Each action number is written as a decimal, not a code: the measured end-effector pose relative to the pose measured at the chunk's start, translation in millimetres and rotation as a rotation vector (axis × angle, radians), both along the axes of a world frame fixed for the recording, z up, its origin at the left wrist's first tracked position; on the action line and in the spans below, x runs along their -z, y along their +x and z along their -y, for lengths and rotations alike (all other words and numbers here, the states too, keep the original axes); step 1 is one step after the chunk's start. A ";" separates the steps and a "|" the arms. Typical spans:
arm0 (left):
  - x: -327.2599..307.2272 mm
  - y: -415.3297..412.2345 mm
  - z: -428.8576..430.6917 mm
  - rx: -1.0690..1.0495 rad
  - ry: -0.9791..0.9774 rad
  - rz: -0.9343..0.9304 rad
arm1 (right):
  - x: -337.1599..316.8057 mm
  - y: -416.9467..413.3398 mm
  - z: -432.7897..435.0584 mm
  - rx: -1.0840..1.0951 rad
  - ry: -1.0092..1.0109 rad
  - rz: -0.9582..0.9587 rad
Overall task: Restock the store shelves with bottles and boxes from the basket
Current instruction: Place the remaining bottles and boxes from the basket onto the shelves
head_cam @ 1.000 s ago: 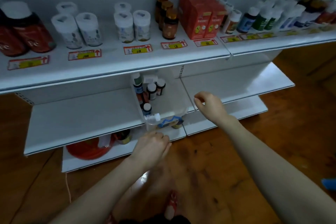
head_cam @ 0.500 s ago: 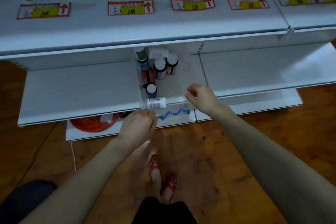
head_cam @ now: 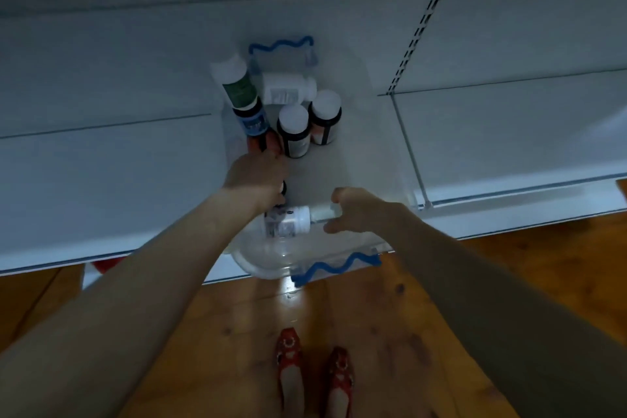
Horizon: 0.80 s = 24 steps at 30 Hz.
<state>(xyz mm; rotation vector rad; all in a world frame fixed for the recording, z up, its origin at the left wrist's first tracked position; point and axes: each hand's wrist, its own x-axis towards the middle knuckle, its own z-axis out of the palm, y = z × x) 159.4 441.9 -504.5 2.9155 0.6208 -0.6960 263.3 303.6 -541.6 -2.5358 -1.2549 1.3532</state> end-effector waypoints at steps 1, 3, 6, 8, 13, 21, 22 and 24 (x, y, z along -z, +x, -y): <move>5.8 4.7 -2.3 0.005 0.015 -0.065 | 6.3 1.8 -2.2 -0.016 -0.008 -0.004; 15.3 11.2 -5.4 0.021 0.047 -0.139 | 17.6 4.2 -6.8 -0.036 -0.018 -0.013; 28.1 14.6 -7.9 0.008 0.053 -0.183 | 27.7 5.3 -14.6 -0.056 -0.035 -0.042; 31.9 15.9 -9.5 -0.020 0.047 -0.165 | 29.4 5.1 -19.6 -0.064 -0.026 -0.057; 27.1 15.3 -11.0 -0.089 -0.034 -0.034 | 29.5 3.4 -29.8 -0.111 -0.024 -0.075; -7.1 5.1 -6.1 -0.267 -0.137 0.359 | 37.2 -6.2 -47.3 -0.192 -0.059 -0.059; -8.9 3.2 -5.3 -0.275 -0.126 0.392 | 38.3 -7.7 -48.4 -0.195 -0.061 -0.060; -11.1 -1.1 -4.5 -0.287 -0.115 0.458 | 39.4 -11.2 -50.1 -0.200 -0.060 -0.059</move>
